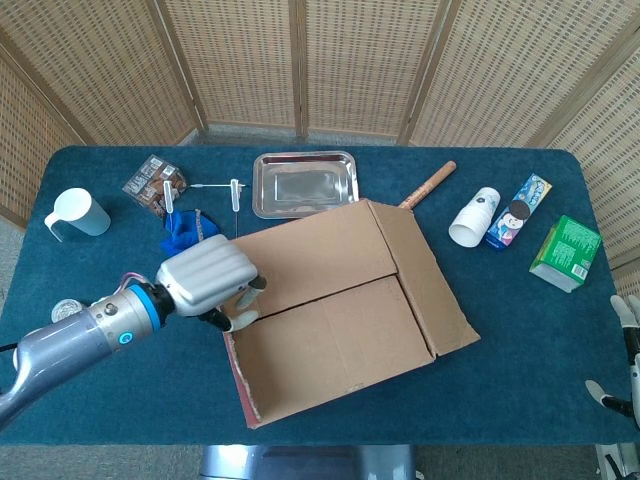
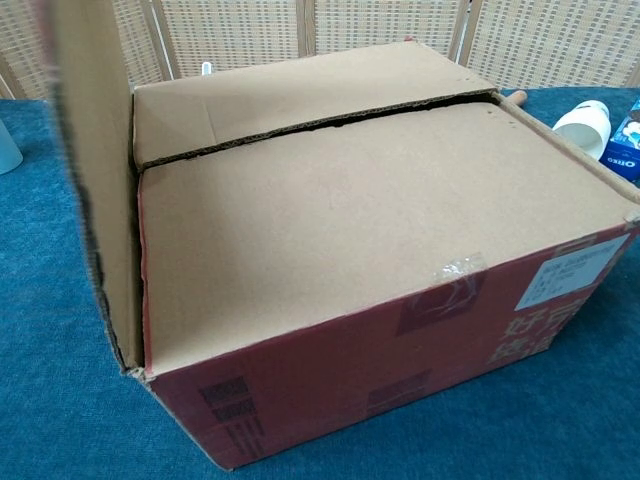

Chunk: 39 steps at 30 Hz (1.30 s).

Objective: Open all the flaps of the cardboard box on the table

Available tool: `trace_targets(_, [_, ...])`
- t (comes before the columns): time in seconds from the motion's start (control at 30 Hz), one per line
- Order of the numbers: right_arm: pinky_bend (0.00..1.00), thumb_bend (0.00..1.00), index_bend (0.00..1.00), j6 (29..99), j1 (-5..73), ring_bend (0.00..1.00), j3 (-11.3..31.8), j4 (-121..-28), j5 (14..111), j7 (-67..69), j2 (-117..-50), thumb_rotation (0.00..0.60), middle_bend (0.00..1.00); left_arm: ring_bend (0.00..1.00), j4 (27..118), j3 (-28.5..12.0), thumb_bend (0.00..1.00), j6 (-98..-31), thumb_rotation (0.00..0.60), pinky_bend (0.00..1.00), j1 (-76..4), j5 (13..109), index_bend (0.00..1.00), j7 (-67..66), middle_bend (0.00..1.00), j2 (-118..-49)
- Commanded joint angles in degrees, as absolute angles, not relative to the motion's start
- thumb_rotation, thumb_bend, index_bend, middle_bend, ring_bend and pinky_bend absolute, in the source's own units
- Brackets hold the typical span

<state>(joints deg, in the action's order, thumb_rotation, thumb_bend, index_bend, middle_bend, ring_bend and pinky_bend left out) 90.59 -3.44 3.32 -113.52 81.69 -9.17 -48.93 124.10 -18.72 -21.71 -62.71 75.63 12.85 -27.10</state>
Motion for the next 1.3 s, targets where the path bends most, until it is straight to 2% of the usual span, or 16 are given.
trace_targets(0.03, [0.0, 0.0, 0.0, 90.5, -3.4, 0.0, 3.3, -113.6, 81.7, -9.3, -49.0, 0.6, 0.0, 0.62, 126.1, -20.3, 0.0, -21.8, 0.449, 0.66, -60.1, 79.5, 0.65, 17.3, 0.84, -23.9])
trace_targets(0.33, [0.0, 0.0, 0.0, 90.6, -3.5, 0.0, 3.0, -114.0, 82.0, -10.3, -49.1, 0.6, 0.0, 0.62, 128.0, -20.8, 0.0, -22.0, 0.437, 0.65, -55.8, 89.8, 0.65, 29.0, 0.84, -18.8])
trace_targets(0.7, [0.0, 0.0, 0.0, 90.4, -3.5, 0.0, 2.8, -114.3, 82.2, -11.1, -49.2, 0.6, 0.0, 0.62, 127.3, -17.8, 0.0, -24.4, 0.421, 0.64, -52.6, 102.2, 0.65, 38.9, 0.84, -15.0])
trace_targets(1.03, [0.0, 0.0, 0.0, 90.4, -3.6, 0.0, 2.5, -114.8, 82.4, -11.8, -49.2, 0.6, 0.0, 0.62, 126.7, -13.9, 0.0, -25.4, 0.415, 0.63, -51.3, 110.7, 0.64, 43.7, 0.8, -14.6])
trace_targets(1.3, [0.0, 0.0, 0.0, 90.3, -3.7, 0.0, 2.3, -115.0, 82.6, -11.8, -48.9, 0.6, 0.0, 0.61, 125.1, -10.4, 0.0, -22.7, 0.417, 0.62, -51.6, 113.3, 0.62, 44.8, 0.77, -18.2])
